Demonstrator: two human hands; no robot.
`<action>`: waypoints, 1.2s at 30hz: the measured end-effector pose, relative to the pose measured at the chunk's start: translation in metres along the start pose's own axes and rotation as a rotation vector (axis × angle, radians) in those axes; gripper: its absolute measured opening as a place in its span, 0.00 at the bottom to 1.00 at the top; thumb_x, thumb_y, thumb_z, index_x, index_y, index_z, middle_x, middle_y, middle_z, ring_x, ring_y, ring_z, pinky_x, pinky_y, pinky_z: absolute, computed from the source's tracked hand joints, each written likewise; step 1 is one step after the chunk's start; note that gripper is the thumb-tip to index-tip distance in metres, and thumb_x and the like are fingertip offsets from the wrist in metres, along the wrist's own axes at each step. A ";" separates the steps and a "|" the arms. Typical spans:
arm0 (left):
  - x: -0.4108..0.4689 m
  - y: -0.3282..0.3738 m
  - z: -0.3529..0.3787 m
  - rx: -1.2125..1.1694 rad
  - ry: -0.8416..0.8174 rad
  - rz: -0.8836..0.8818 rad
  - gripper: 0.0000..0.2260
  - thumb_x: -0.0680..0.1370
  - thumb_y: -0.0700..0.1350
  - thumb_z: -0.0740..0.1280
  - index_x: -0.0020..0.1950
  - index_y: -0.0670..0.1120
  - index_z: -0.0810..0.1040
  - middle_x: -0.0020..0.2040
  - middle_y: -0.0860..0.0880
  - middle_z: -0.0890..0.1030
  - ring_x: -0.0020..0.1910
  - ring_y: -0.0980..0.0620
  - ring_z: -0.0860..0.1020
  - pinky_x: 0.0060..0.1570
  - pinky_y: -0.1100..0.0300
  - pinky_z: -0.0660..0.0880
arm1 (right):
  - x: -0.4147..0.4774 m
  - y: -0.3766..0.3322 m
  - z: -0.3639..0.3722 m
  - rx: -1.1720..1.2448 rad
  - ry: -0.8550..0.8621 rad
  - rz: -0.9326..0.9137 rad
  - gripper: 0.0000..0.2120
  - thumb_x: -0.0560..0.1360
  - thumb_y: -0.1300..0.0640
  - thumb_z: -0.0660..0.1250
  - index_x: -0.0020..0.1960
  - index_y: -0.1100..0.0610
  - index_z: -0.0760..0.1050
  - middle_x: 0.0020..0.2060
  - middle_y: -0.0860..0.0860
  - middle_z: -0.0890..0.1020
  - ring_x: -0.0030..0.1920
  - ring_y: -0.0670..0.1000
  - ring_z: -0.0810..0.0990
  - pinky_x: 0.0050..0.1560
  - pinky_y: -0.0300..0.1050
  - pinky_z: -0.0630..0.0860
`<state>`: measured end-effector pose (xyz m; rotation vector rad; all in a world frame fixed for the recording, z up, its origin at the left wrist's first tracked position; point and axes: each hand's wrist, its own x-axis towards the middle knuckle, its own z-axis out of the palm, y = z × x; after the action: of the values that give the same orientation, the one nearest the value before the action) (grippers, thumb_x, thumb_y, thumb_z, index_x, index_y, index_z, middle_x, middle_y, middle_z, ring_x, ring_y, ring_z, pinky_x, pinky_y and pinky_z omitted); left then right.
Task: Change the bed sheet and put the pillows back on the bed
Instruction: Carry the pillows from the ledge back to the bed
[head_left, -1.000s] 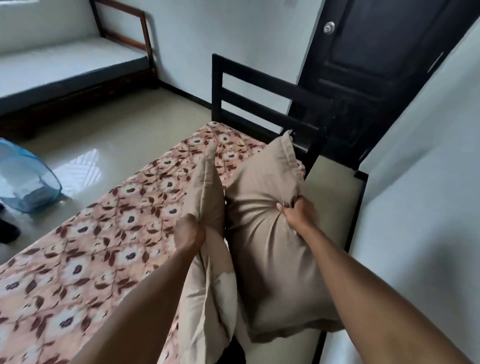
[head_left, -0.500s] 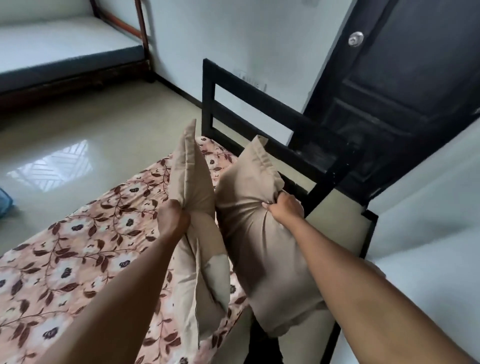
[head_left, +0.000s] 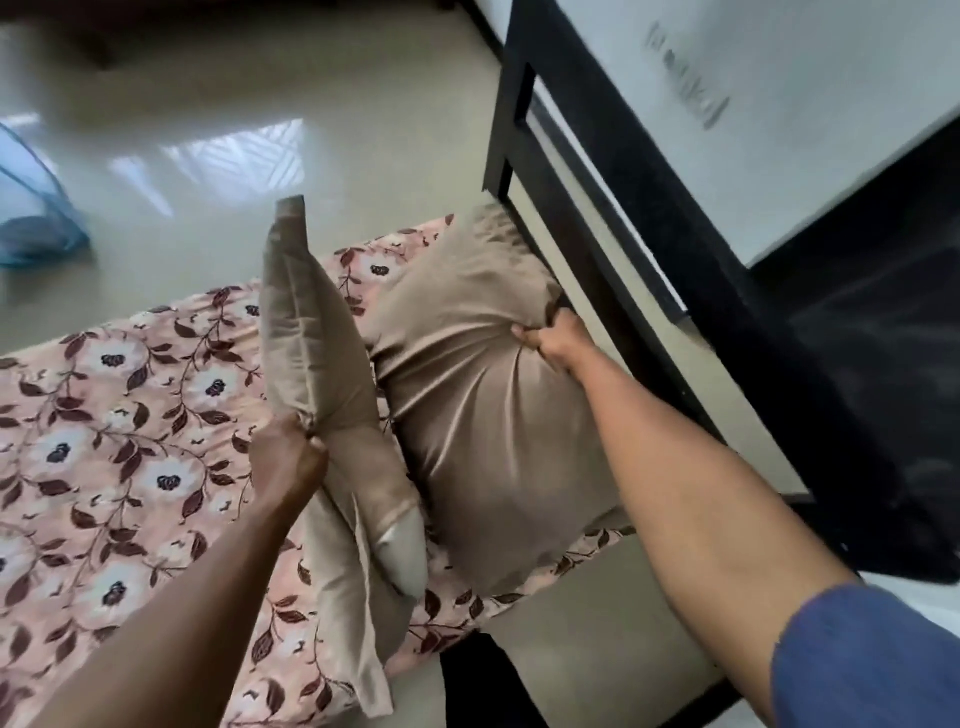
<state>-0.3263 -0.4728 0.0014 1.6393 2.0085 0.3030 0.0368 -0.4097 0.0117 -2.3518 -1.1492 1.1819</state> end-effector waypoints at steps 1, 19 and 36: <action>0.004 0.002 0.008 0.006 0.015 -0.008 0.06 0.63 0.43 0.58 0.34 0.41 0.70 0.37 0.31 0.79 0.39 0.33 0.78 0.38 0.52 0.67 | 0.021 0.006 -0.004 -0.006 0.015 0.009 0.33 0.76 0.45 0.75 0.72 0.63 0.72 0.68 0.61 0.78 0.69 0.60 0.76 0.61 0.42 0.71; -0.001 0.033 0.014 -0.127 0.083 -0.066 0.08 0.67 0.42 0.60 0.29 0.44 0.64 0.26 0.49 0.67 0.30 0.44 0.68 0.29 0.52 0.57 | 0.019 0.072 0.110 -0.220 -0.423 0.038 0.21 0.81 0.39 0.64 0.35 0.51 0.67 0.36 0.50 0.74 0.40 0.52 0.74 0.43 0.45 0.68; 0.002 0.041 -0.082 -1.073 -0.556 -0.209 0.13 0.69 0.34 0.74 0.52 0.37 0.81 0.47 0.39 0.83 0.40 0.48 0.84 0.41 0.59 0.82 | -0.075 0.037 0.009 0.687 -0.375 -0.011 0.36 0.69 0.40 0.79 0.70 0.57 0.77 0.59 0.52 0.86 0.57 0.53 0.85 0.57 0.47 0.81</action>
<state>-0.3350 -0.4490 0.0895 0.7053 1.1954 0.6219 0.0229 -0.4909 0.0272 -1.6477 -0.6788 1.7225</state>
